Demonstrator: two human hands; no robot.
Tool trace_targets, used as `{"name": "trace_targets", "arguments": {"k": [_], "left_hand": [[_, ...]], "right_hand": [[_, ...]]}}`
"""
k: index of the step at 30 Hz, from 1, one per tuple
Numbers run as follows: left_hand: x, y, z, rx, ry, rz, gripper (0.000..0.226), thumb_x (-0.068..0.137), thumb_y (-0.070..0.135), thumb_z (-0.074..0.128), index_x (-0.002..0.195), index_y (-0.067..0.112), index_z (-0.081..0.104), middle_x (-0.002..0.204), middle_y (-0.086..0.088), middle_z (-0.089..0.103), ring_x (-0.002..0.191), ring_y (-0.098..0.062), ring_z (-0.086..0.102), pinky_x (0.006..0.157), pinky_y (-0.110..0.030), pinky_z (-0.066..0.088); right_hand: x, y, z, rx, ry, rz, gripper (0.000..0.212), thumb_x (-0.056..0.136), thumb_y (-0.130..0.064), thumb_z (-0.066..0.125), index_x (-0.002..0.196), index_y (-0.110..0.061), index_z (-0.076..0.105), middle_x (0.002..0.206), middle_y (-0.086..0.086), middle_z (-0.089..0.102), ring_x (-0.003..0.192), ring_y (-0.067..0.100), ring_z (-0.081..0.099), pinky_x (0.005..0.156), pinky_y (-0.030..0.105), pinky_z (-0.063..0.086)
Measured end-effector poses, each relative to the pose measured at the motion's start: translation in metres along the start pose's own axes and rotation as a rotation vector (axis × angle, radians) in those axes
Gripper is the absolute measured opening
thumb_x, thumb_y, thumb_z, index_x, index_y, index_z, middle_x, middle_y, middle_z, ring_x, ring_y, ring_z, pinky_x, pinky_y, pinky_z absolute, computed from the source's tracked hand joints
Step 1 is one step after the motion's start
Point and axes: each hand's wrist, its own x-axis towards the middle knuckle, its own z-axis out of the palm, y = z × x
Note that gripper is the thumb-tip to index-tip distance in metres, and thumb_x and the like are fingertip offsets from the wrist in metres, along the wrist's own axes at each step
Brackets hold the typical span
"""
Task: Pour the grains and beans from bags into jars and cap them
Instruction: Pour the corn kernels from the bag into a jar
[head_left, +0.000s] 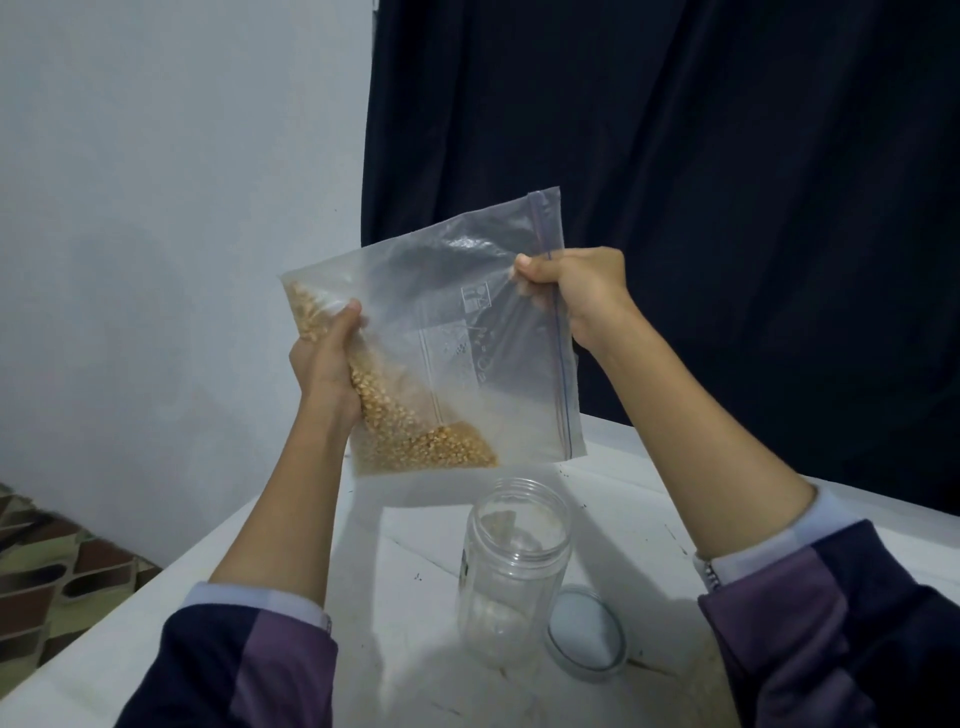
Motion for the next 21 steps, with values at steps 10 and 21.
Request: {"name": "trace_targets", "arguments": {"k": [10, 21], "left_hand": [[0.003, 0.004, -0.001, -0.009, 0.003, 0.027, 0.014, 0.074, 0.013, 0.079, 0.068, 0.012, 0.066, 0.069, 0.001, 0.066, 0.060, -0.013, 0.064, 0.065, -0.028, 0.056], [0.002, 0.008, -0.002, -0.339, -0.107, -0.103, 0.029, 0.087, 0.018, 0.066, 0.058, 0.017, 0.068, 0.058, 0.007, 0.064, 0.051, -0.007, 0.060, 0.052, -0.021, 0.052]], "right_hand": [[-0.006, 0.007, -0.003, 0.058, 0.011, 0.026, 0.012, 0.077, -0.007, 0.077, 0.084, 0.002, 0.071, 0.075, 0.007, 0.072, 0.058, 0.008, 0.064, 0.059, 0.016, 0.052], [-0.009, -0.010, 0.003, 0.077, -0.042, 0.013, 0.009, 0.079, -0.006, 0.075, 0.080, 0.001, 0.070, 0.071, 0.008, 0.069, 0.058, 0.011, 0.064, 0.055, 0.016, 0.050]]}}
